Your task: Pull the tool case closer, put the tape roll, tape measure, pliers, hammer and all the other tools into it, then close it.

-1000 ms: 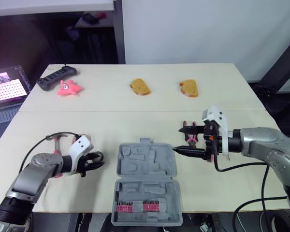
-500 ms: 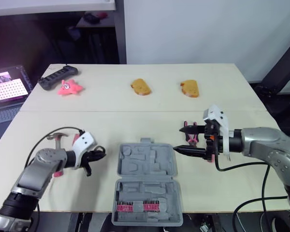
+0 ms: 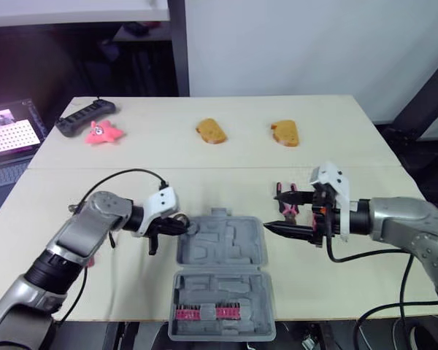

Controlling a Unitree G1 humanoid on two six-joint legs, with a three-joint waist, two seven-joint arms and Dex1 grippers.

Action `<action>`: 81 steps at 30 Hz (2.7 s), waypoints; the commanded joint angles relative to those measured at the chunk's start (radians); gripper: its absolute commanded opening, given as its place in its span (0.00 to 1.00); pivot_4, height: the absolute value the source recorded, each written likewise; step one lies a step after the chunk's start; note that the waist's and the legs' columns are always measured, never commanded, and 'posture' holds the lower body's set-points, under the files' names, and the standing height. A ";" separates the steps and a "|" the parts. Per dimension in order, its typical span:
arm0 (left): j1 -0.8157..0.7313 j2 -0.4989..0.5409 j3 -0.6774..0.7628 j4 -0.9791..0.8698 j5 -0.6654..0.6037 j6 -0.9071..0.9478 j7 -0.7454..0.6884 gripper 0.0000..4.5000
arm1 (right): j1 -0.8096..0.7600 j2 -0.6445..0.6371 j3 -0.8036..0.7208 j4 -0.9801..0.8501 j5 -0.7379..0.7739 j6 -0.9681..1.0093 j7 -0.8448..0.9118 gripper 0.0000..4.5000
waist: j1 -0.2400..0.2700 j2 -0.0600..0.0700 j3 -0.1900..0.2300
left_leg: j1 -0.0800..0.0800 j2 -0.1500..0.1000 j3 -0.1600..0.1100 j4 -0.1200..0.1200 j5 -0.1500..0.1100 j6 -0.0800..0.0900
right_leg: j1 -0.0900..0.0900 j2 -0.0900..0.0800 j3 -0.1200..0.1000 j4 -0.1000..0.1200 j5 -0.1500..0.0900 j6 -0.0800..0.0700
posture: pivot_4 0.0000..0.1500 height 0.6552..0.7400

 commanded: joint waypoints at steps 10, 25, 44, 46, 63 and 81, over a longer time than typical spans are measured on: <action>-0.082 -0.075 -0.064 0.117 0.092 -0.067 -0.016 0.01 | 0.030 -0.014 -0.077 -0.068 0.058 0.012 -0.056 1.00 | 0.002 0.000 0.000 | 0.000 0.000 0.000 0.000 0.000 0.000 | 0.000 0.000 0.000 0.000 0.000 0.000 | 1.00 1.00; -0.080 -0.109 -0.036 0.162 0.109 -0.072 -0.020 0.25 | 0.036 -0.021 -0.081 -0.065 0.061 0.005 -0.066 1.00 | 0.002 0.000 0.000 | 0.000 0.000 0.000 0.000 0.000 0.001 | 0.000 0.000 0.000 0.000 0.000 0.000 | 1.00 1.00; -0.055 -0.097 0.165 0.036 -0.058 0.052 -0.004 0.69 | 0.039 -0.033 -0.087 -0.057 0.064 0.002 -0.054 1.00 | 0.000 0.000 0.000 | 0.000 0.000 0.000 0.000 0.000 0.001 | 0.000 0.000 0.000 0.000 0.000 0.000 | 1.00 1.00; -0.028 -0.115 0.237 0.054 -0.112 0.075 0.022 0.57 | 0.034 -0.037 -0.084 -0.054 0.065 0.003 -0.050 1.00 | 0.000 0.000 0.000 | 0.000 0.000 0.000 0.000 0.000 0.001 | 0.000 0.000 0.000 0.000 0.000 0.000 | 1.00 1.00; 0.079 -0.243 0.183 0.207 -0.057 -0.208 0.073 0.31 | -0.002 -0.083 -0.077 -0.034 0.083 0.017 -0.016 1.00 | 0.004 0.000 0.000 | 0.000 0.000 0.000 0.001 0.001 0.001 | 0.001 0.000 0.000 0.000 0.000 0.000 | 1.00 1.00; 0.126 -0.263 0.150 0.346 0.010 -0.442 0.061 0.31 | -0.015 -0.102 -0.078 -0.026 0.093 0.024 -0.012 1.00 | 0.004 0.000 -0.001 | 0.001 0.000 0.000 0.001 0.001 0.001 | 0.001 0.000 0.000 0.000 0.000 0.000 | 1.00 1.00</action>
